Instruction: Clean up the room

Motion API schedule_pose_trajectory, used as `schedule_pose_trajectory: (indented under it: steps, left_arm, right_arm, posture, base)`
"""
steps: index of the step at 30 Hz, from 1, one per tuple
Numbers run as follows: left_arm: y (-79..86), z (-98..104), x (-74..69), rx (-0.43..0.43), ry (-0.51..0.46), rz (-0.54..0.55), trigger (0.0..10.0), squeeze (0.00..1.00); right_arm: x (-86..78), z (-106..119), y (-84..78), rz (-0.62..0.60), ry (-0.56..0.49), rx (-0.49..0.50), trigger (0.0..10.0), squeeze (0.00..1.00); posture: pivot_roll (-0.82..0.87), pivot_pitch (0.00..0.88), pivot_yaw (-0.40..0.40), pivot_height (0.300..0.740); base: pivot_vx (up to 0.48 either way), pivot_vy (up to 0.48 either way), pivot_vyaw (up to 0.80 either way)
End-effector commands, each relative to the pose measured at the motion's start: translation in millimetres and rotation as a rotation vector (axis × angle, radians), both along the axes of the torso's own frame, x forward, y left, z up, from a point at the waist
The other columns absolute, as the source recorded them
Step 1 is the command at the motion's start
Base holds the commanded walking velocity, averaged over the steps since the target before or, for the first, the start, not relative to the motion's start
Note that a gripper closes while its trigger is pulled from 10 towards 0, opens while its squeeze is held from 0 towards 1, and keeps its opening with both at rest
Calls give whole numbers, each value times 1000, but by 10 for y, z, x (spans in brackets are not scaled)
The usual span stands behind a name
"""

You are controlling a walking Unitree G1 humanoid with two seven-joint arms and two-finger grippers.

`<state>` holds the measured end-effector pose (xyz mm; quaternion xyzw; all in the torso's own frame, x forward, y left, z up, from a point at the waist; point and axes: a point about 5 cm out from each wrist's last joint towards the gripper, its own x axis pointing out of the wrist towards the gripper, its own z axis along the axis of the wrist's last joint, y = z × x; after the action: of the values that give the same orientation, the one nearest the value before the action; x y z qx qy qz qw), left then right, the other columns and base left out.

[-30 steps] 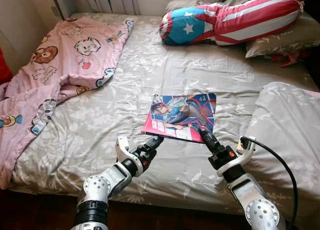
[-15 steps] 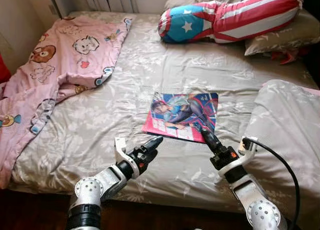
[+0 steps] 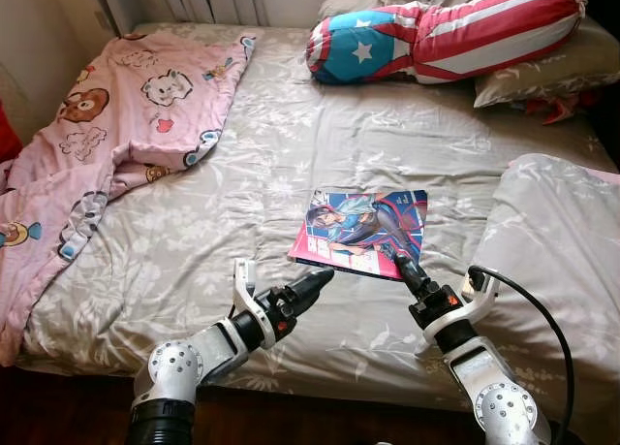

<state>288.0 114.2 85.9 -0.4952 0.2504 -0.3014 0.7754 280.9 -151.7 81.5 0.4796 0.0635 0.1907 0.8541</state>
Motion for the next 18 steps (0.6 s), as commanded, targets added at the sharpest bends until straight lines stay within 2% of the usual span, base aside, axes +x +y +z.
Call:
schedule_pose_trajectory:
  steps: [1,2,11,14,17,18]
  left_arm:
    - [98,-99,15,34,38,89,10000,0]
    - [156,-57,70,-6,23,153,10000,0]
    - [134,22,90,-87,-33,165,10000,0]
    - [118,18,95,-90,-32,166,10000,0]
    - [128,14,125,-103,-31,198,10000,0]
    - [148,30,149,-140,-22,231,10000,0]
  right_arm:
    - [5,121,15,21,-68,30,10000,0]
    - [-7,125,45,46,-76,32,10000,0]
    - [-43,78,91,67,-69,18,10000,0]
    - [-50,77,105,74,-72,23,10000,0]
    - [-66,99,120,93,-86,41,10000,0]
    - [-74,103,125,99,-89,40,10000,0]
  posture:
    - [-67,162,9,740]
    - [-64,158,5,740]
    - [-70,150,4,740]
    - [-74,145,4,740]
    - [-76,141,2,740]
    - [-78,141,2,740]
  base:
    - [0,0,0]
    - [0,0,0]
    - [0,0,0]
    - [0,0,0]
    - [0,0,0]
    - [0,0,0]
